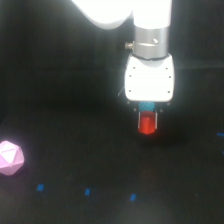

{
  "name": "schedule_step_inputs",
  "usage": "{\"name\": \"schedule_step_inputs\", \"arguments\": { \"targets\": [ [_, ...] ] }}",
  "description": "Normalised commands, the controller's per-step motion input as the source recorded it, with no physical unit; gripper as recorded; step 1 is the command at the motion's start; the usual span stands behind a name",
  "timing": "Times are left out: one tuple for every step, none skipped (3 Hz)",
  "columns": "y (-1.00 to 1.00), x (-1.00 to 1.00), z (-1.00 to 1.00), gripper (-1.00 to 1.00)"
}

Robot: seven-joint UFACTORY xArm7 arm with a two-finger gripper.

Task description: Pick up the red object from the table

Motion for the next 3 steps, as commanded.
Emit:
{"name": "schedule_step_inputs", "arguments": {
  "targets": [
    [0.85,0.15,1.00,-1.00],
    [-0.11,0.15,1.00,-0.92],
    [0.64,0.34,0.93,-1.00]
  ]
}}
